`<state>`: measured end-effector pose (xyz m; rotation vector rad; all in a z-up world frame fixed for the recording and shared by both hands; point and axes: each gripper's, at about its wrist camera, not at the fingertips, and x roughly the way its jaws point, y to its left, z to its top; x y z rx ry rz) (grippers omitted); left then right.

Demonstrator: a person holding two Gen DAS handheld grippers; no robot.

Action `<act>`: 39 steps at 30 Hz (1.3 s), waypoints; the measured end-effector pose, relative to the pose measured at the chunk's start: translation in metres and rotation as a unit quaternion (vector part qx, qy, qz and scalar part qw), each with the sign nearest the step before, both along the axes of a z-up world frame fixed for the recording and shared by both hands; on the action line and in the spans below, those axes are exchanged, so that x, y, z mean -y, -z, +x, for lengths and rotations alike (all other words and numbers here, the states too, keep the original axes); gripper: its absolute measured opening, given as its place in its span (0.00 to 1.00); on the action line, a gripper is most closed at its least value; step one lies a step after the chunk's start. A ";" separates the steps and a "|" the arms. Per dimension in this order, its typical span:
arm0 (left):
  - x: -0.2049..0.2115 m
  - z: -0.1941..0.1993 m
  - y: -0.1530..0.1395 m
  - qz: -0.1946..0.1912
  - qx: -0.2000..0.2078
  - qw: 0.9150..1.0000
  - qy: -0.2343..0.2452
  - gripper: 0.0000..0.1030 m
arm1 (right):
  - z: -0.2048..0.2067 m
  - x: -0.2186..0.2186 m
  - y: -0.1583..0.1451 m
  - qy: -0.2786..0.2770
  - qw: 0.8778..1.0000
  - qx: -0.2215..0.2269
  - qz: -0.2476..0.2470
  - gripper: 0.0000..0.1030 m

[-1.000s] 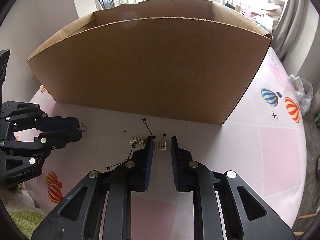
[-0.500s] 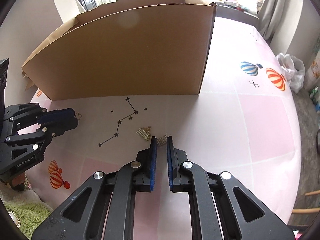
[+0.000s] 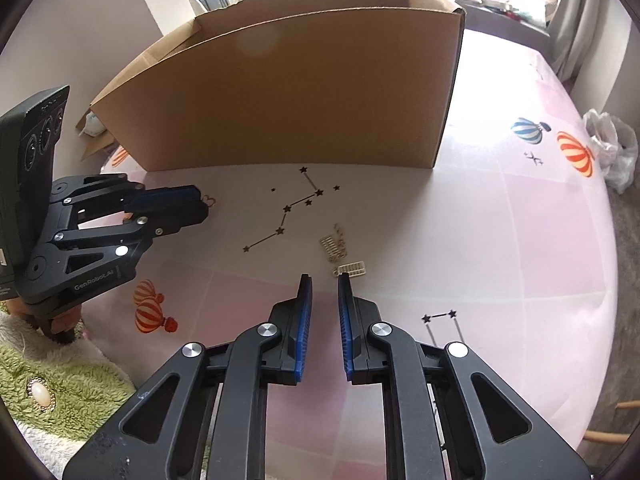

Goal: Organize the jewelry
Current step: 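Close the right gripper on the small gold ladder charm while the left holds the butterfly charm, then carry both gold charms over the cardboard box with both grippers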

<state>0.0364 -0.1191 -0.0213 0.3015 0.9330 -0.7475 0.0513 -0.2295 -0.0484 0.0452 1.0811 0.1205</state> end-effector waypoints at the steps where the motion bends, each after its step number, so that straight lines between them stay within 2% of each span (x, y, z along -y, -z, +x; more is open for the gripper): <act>1: 0.000 0.000 0.000 0.000 0.000 1.000 0.001 0.15 | 0.003 0.001 -0.001 0.000 1.000 0.005 -0.009 0.26; 3: -0.001 0.002 0.000 0.000 0.000 1.000 0.001 0.15 | 0.006 -0.002 -0.001 -0.007 0.999 0.013 -0.030 0.30; 9: -0.001 0.004 0.002 0.001 -0.003 1.000 0.004 0.15 | 0.018 -0.008 0.007 -0.038 0.997 0.009 -0.060 0.30; 11: -0.001 0.005 0.002 0.001 -0.003 1.000 0.003 0.15 | 0.007 0.002 0.002 -0.043 0.997 0.009 -0.061 0.28; 13: 0.000 0.005 0.002 0.001 -0.004 1.000 0.004 0.15 | 0.009 0.001 0.001 -0.044 0.997 0.009 -0.067 0.17; 15: 0.000 0.005 0.002 0.001 -0.004 1.000 0.004 0.15 | 0.002 0.001 0.001 -0.045 0.997 0.007 -0.065 0.13; 26: -0.001 0.006 0.002 -0.002 -0.003 1.000 0.004 0.15 | -0.014 0.010 -0.007 -0.027 0.999 0.010 -0.044 0.12; 39: -0.006 0.000 -0.005 -0.013 0.009 1.000 0.003 0.15 | -0.023 0.013 -0.055 -0.012 0.997 0.072 -0.027 0.12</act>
